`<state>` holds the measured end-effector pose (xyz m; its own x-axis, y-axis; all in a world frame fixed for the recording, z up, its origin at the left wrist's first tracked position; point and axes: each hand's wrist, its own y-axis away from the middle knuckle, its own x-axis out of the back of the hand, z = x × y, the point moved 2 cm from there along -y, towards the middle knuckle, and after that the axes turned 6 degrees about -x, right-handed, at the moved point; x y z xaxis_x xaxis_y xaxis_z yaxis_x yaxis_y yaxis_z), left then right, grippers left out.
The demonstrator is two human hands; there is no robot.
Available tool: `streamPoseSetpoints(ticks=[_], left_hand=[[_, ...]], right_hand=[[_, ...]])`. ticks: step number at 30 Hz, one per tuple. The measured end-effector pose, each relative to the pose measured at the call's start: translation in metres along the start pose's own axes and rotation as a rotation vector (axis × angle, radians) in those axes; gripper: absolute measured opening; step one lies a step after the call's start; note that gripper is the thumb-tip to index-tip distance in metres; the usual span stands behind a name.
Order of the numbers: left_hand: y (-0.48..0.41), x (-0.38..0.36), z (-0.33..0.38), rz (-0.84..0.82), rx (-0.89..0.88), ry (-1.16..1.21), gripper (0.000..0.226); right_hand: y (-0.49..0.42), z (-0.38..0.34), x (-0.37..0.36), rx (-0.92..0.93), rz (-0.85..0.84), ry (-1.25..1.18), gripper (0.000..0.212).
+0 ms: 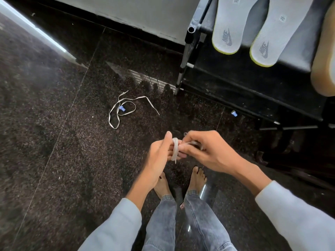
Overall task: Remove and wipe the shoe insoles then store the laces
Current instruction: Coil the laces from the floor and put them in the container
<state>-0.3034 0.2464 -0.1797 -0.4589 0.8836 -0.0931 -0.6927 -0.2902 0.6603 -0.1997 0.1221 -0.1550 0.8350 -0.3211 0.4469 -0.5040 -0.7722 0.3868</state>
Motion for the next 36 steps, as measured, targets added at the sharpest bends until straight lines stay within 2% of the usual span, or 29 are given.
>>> streamPoseSetpoints(ticks=[4,7,11,13,15,18,20,23,26,29,33,36], left_hand=[[0.006,-0.007,0.006,-0.12,0.018,-0.006,0.064],[0.006,-0.01,0.011,-0.124,-0.001,0.15,0.065],[-0.001,-0.004,0.016,-0.036,-0.041,0.385,0.059],[-0.007,-0.001,0.015,0.033,-0.084,0.26,0.056],[-0.012,0.002,0.01,0.079,-0.102,0.039,0.054],[-0.016,0.007,-0.003,0.019,-0.07,-0.205,0.058],[-0.011,0.005,-0.004,-0.053,-0.03,-0.208,0.064],[-0.001,-0.005,0.005,-0.113,0.004,-0.039,0.073],[0.0,-0.009,0.011,-0.078,-0.031,0.115,0.074],[-0.009,-0.007,0.013,0.045,-0.082,0.215,0.064],[-0.023,0.006,-0.002,0.138,-0.125,-0.086,0.055],[-0.02,0.009,-0.012,0.059,-0.061,-0.323,0.063]], right_hand=[[-0.023,0.013,0.002,-0.072,0.09,-0.128,0.012],[-0.027,0.034,-0.015,-0.164,0.048,-0.192,0.009],[-0.004,0.039,-0.039,-0.17,-0.086,-0.059,0.025],[0.008,0.032,-0.046,-0.108,-0.188,0.03,0.027],[0.012,0.023,-0.042,-0.035,-0.229,0.095,0.028],[0.003,0.009,-0.019,-0.015,-0.082,0.001,0.02],[-0.008,0.005,-0.005,-0.046,0.038,-0.1,0.017],[-0.025,0.017,0.0,-0.098,0.132,-0.114,0.017],[-0.028,0.034,-0.016,-0.15,0.053,-0.067,0.005],[-0.013,0.036,-0.037,-0.183,-0.054,-0.039,0.02],[0.004,0.02,-0.037,-0.153,-0.203,-0.009,0.023],[0.0,0.005,-0.018,-0.11,-0.152,-0.098,0.022]])
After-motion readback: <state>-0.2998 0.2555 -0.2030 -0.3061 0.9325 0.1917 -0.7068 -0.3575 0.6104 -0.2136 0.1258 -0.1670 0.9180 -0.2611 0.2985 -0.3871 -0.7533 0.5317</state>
